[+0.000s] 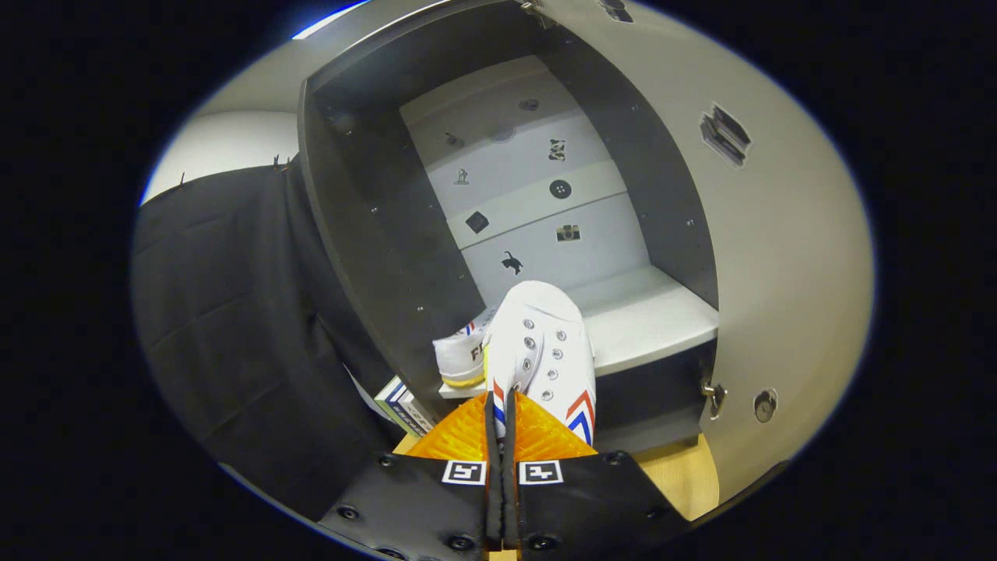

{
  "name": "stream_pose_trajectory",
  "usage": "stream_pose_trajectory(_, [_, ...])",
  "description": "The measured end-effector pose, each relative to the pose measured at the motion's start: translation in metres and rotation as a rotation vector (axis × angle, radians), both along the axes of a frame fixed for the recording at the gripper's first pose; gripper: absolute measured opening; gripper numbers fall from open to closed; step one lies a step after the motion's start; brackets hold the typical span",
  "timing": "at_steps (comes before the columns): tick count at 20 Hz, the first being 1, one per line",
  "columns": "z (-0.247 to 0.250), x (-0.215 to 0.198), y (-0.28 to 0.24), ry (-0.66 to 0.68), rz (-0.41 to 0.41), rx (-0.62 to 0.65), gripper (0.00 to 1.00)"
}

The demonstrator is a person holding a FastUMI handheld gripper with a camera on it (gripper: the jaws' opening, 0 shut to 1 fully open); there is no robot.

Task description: Open the shoe cabinet door, grab the shoes and put them into the shoe cabinet, then close the shoe cabinet door.

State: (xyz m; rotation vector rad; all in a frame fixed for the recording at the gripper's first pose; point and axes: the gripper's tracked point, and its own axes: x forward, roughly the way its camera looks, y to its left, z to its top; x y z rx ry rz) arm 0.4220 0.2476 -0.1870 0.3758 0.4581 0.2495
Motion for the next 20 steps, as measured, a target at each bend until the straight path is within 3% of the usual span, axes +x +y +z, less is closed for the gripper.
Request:
stream_pose_trajectory(9, [0.013, 0.080, 0.003, -0.059, -0.034, -0.061, 0.01])
stream_pose_trajectory(20, [-0.006, 0.162, -0.013, -0.100, -0.079, -0.232, 0.01])
